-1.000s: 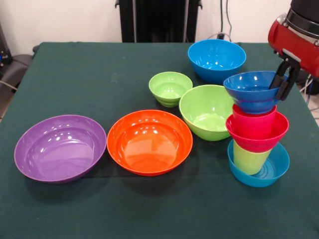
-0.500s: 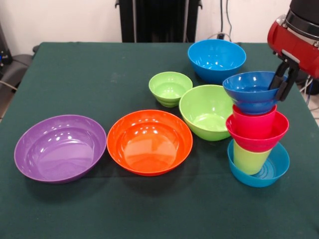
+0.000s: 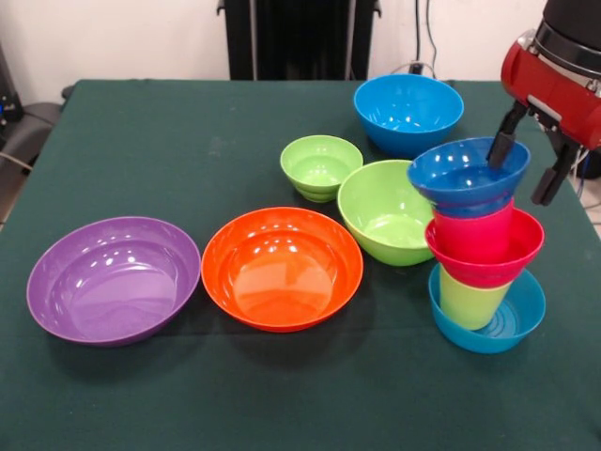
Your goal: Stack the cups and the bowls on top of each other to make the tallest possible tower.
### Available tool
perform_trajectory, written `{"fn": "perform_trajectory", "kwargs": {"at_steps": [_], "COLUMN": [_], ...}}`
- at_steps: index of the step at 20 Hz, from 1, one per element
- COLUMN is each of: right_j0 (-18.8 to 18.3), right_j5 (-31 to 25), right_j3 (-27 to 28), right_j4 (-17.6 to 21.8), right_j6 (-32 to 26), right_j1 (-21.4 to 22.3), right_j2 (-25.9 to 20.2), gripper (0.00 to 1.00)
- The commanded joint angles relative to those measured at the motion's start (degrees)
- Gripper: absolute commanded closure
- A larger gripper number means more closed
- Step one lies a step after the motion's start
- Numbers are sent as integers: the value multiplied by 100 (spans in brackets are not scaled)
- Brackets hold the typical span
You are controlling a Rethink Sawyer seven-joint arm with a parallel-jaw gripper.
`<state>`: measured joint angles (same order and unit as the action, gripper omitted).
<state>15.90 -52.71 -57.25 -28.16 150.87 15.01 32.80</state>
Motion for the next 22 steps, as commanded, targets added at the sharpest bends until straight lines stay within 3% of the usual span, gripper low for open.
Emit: {"fn": "perform_trajectory", "kwargs": {"at_steps": [1, 22], "right_j0": [-74, -187], "right_j5": [19, 598], "right_j3": [-271, -274], "right_j4": [-161, -291], "right_j6": [1018, 560], "right_j1": [100, 52], "right_j2": [-600, -807], "gripper": [0, 0]}}
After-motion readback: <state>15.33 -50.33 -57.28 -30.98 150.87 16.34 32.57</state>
